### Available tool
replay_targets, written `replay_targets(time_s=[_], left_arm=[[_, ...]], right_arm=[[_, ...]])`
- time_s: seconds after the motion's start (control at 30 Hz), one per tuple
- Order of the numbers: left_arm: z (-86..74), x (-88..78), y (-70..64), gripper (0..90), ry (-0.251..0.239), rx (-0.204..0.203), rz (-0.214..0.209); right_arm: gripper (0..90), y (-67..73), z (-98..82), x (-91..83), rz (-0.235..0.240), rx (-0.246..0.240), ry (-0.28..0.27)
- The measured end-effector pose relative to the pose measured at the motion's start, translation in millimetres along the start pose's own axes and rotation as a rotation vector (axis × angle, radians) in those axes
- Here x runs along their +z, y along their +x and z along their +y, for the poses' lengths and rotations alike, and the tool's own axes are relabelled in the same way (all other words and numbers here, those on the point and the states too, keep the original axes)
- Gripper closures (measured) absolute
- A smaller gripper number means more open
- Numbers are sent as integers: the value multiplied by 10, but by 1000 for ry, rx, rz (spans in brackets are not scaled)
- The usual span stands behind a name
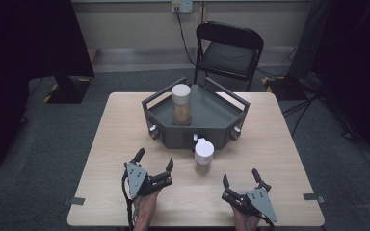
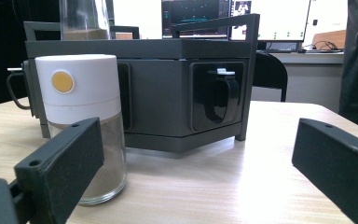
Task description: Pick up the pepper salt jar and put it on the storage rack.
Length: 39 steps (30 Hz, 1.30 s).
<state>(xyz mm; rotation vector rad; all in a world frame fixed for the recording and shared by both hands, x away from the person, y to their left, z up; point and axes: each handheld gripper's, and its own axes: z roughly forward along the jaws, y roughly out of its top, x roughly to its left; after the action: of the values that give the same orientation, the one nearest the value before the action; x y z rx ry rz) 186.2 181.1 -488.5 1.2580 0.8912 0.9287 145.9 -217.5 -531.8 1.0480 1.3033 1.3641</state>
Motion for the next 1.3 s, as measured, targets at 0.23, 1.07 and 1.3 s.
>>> replay_targets(time_s=[0.23, 1.07, 1.3], left_arm=[[-111, -37, -20, 1, 11, 22, 24], [-400, -213, 19, 1, 54, 27, 60], [-437, -230, 1, 1, 38, 41, 62]], right_arm=[[11, 0, 0, 0, 0, 0, 0], [11, 1, 0, 0, -1, 0, 0], [11, 5, 0, 0, -3, 0, 0]])
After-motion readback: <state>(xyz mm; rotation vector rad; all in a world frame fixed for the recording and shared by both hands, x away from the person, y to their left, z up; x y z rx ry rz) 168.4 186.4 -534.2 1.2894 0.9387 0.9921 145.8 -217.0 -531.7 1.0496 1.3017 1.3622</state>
